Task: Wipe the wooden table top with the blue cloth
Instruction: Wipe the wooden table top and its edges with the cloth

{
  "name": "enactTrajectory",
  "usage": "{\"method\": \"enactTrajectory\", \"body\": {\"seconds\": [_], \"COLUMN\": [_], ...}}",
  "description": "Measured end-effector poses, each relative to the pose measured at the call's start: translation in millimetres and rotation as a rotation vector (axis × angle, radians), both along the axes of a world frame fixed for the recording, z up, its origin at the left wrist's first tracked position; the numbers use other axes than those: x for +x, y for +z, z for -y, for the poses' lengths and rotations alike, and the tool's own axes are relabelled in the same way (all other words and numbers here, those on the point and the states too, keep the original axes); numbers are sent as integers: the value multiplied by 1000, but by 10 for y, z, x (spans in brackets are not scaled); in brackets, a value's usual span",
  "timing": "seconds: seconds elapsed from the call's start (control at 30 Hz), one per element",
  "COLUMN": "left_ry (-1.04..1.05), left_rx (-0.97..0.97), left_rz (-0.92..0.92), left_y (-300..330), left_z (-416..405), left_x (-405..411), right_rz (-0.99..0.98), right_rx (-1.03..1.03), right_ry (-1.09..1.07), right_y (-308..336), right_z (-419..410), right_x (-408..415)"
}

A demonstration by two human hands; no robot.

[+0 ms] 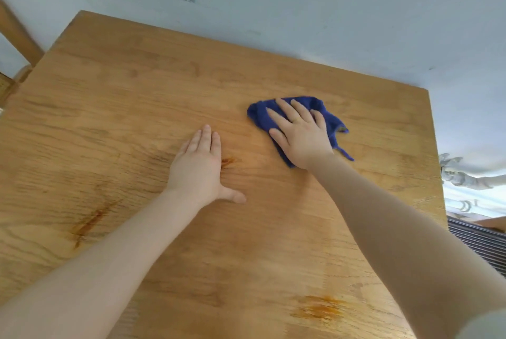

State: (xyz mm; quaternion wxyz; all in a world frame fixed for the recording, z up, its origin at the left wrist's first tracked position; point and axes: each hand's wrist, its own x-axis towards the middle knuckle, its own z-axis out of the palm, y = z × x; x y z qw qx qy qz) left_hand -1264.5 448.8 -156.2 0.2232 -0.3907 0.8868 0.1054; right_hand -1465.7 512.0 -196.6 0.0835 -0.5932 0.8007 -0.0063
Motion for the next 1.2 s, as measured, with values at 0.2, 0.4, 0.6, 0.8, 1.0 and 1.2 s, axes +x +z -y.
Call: {"method": "enactTrajectory", "body": {"seconds": [0.2,0.4,0.6,0.8,1.0,1.2], "left_ry": [14,-30,-84,-160,-132,-108], "left_rx": [31,26,198,54,22,56], "left_rz": [-13,-20,-46,-16,11,16], "left_y": [29,64,188,173,61,26], "left_z": [-18,22,409,428,554,580], "left_x": [9,-7,246,656,766,710], "right_rz": [-9,7,32,122,89,98], "right_rx": [-105,-79,-36,-88,-34,-6], "right_ry": [0,79,-234,-180,-188,-352], "right_y": [-40,8,-2,14,26,-7], "right_z": [-306,-666,-1,-403,-288,430], "right_x": [391,634,430,1118,1204,830]}}
